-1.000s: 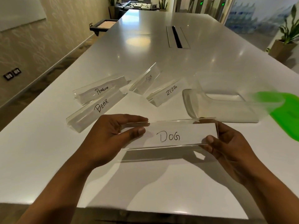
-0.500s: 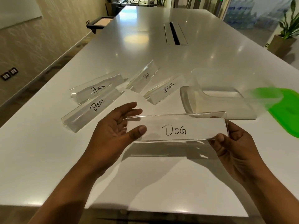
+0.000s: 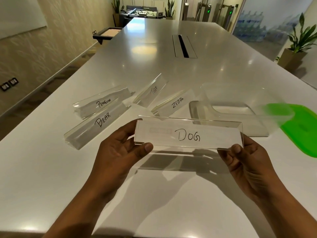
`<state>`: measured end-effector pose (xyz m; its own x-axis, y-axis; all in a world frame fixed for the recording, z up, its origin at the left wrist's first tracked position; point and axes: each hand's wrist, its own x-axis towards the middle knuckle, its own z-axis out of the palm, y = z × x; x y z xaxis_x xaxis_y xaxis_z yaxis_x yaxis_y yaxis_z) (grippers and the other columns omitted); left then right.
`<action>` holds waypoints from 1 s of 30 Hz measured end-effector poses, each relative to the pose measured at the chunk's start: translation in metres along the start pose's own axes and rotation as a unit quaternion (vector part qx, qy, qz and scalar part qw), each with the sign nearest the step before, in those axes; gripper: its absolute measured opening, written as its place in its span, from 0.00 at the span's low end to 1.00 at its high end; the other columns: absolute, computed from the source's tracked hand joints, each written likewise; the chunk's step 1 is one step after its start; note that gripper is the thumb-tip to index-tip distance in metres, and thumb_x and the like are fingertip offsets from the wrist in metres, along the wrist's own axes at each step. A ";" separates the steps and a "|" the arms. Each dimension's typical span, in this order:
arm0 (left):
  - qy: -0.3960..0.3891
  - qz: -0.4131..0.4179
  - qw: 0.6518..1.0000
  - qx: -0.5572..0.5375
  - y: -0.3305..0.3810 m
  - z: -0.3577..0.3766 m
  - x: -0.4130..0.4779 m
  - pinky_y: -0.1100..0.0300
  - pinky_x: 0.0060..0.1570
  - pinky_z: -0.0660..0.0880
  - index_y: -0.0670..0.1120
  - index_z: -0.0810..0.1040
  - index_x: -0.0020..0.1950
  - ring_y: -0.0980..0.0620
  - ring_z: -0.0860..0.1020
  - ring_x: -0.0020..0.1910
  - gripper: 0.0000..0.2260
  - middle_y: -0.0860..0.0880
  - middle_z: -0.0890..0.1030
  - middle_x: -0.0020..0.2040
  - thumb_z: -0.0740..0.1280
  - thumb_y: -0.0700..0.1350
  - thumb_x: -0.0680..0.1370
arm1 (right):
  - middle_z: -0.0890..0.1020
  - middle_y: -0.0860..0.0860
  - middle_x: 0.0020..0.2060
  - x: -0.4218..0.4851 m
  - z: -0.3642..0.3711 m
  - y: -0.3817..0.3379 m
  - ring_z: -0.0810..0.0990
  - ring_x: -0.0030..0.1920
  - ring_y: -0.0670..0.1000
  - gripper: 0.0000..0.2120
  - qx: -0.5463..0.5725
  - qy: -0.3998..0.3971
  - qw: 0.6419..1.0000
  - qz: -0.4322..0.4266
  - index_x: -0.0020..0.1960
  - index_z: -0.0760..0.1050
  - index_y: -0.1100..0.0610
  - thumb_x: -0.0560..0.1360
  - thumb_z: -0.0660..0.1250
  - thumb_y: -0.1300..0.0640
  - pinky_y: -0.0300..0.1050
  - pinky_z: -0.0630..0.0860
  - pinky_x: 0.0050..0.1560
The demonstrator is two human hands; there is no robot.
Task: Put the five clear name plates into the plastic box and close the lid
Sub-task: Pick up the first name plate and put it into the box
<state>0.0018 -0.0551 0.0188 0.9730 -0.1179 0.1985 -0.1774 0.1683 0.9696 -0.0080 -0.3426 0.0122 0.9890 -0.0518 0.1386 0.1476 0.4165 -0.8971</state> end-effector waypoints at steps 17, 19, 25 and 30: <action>0.006 -0.014 0.999 -0.041 -0.006 0.000 0.000 0.60 0.54 0.78 0.54 0.77 0.68 0.48 0.80 0.63 0.31 0.50 0.82 0.64 0.80 0.52 0.66 | 0.86 0.48 0.41 0.002 0.004 -0.001 0.85 0.46 0.49 0.30 0.027 -0.011 1.000 0.002 0.56 0.82 0.57 0.57 0.83 0.49 0.44 0.79 0.50; 0.004 -0.014 0.999 -0.041 -0.005 0.000 0.001 0.61 0.55 0.78 0.54 0.77 0.67 0.48 0.80 0.63 0.31 0.50 0.81 0.64 0.80 0.52 0.66 | 0.86 0.49 0.42 0.003 0.005 -0.002 0.85 0.47 0.50 0.30 0.024 -0.012 1.000 -0.003 0.55 0.82 0.57 0.57 0.83 0.49 0.44 0.79 0.50; 0.005 -0.013 0.999 -0.030 -0.001 0.000 0.001 0.59 0.56 0.78 0.55 0.76 0.67 0.48 0.80 0.62 0.31 0.51 0.82 0.64 0.80 0.54 0.65 | 0.86 0.49 0.42 0.003 0.006 -0.002 0.84 0.48 0.50 0.30 0.023 -0.006 1.000 -0.011 0.55 0.82 0.57 0.56 0.83 0.49 0.43 0.79 0.50; 0.005 -0.017 0.999 -0.034 -0.001 0.000 0.000 0.57 0.57 0.78 0.55 0.76 0.67 0.47 0.80 0.62 0.30 0.51 0.82 0.63 0.79 0.51 0.66 | 0.85 0.47 0.40 0.002 0.005 -0.002 0.84 0.46 0.48 0.28 0.022 -0.011 1.000 -0.012 0.56 0.82 0.57 0.59 0.82 0.50 0.44 0.79 0.51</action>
<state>0.0020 -0.0557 0.0174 0.9799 -0.1149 0.1629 -0.1334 0.2296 0.9641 -0.0064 -0.3390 0.0162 0.9845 -0.0433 0.1699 0.1708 0.4541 -0.8744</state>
